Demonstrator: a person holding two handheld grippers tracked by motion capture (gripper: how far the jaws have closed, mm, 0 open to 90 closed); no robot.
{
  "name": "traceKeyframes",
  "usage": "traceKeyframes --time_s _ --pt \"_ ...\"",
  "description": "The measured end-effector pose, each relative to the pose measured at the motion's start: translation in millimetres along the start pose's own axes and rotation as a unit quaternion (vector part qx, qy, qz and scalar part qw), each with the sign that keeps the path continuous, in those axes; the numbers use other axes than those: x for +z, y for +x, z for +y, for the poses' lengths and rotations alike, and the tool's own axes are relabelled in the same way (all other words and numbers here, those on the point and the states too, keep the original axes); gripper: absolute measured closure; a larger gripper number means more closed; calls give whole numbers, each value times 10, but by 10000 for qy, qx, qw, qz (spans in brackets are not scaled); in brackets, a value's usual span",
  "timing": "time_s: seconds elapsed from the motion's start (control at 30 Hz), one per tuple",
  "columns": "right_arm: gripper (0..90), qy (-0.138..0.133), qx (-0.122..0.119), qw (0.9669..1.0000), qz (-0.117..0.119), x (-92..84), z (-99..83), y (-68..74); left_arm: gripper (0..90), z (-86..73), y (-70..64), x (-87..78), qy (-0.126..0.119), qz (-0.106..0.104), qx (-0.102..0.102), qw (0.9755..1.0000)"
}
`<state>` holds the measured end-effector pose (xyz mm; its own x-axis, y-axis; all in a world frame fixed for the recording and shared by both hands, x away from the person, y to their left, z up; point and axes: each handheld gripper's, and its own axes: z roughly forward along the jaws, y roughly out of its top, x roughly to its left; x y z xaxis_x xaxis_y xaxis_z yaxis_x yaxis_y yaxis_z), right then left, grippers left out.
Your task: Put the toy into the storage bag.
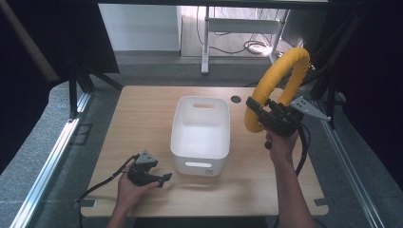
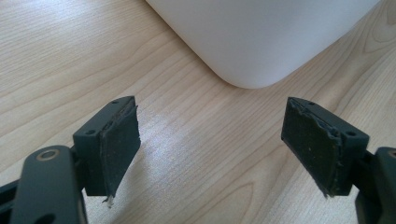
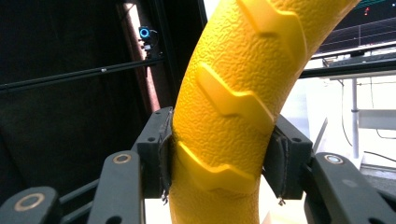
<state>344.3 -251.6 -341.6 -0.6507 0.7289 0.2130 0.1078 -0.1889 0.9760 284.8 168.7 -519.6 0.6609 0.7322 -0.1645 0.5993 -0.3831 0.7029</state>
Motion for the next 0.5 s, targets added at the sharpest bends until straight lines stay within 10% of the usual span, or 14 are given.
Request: traceKeyframes --time_s 0.5 --pt "492 -168 -170 9996 173 159 127 226 195 -1 1 11 16 -16 1 10000"
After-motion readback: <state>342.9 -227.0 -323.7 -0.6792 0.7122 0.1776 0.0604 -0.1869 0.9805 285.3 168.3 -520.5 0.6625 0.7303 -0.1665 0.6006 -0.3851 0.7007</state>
